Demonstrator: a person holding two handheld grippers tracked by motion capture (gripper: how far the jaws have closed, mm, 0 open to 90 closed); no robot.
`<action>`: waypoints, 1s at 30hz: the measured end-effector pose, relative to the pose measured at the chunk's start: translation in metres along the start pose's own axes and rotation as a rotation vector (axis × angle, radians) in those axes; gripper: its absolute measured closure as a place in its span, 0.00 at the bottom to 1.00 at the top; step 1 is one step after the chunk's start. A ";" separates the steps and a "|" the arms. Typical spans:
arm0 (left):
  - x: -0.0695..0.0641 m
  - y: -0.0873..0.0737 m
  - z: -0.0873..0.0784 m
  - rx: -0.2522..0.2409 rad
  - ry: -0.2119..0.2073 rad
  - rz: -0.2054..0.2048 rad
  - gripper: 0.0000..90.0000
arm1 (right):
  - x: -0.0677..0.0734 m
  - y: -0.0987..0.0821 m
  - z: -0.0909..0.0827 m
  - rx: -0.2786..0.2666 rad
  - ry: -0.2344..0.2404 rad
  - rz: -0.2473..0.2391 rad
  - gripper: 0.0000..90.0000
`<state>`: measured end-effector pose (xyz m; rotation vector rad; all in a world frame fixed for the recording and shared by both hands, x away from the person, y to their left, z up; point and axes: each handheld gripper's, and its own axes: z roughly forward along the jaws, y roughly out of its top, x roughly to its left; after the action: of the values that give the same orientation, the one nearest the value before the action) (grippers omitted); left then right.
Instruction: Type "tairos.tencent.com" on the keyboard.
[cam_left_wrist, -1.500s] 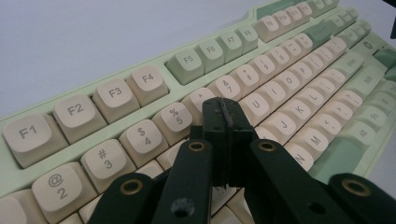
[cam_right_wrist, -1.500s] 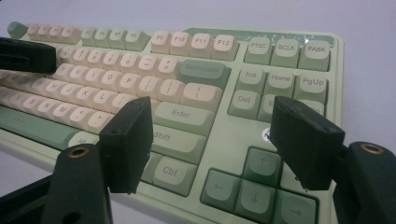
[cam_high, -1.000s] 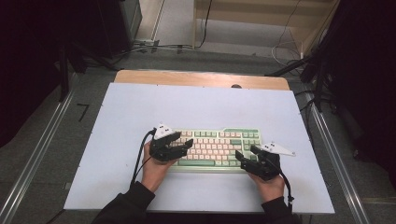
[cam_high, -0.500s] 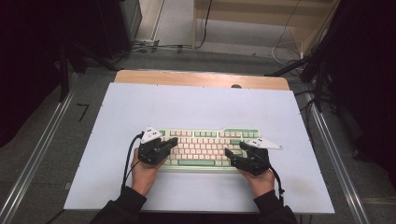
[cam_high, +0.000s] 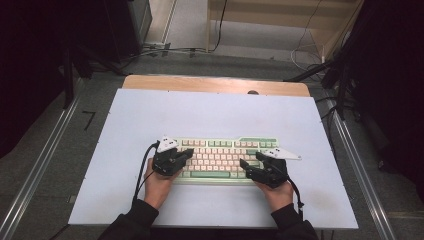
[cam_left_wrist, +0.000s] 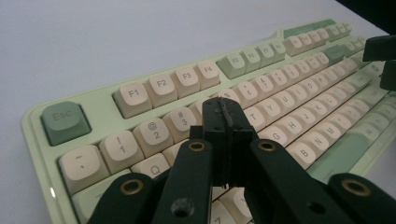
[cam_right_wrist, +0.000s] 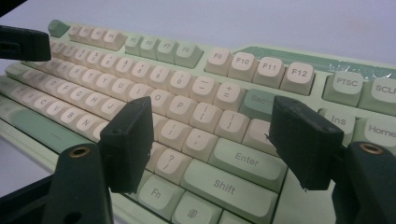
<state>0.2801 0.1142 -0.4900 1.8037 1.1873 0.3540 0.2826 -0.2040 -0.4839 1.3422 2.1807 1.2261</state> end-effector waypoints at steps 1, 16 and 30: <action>-0.001 0.000 0.001 0.005 0.005 0.005 1.00 | 0.000 0.000 0.000 0.000 0.000 0.000 0.32; -0.002 -0.001 0.009 0.021 0.036 0.010 1.00 | 0.000 -0.001 0.000 0.003 -0.001 0.004 0.32; -0.008 -0.002 0.011 0.031 0.018 0.017 1.00 | 0.000 -0.001 0.001 0.006 0.000 0.005 0.32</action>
<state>0.2820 0.1022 -0.4957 1.8416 1.1966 0.3646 0.2822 -0.2038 -0.4849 1.3501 2.1840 1.2228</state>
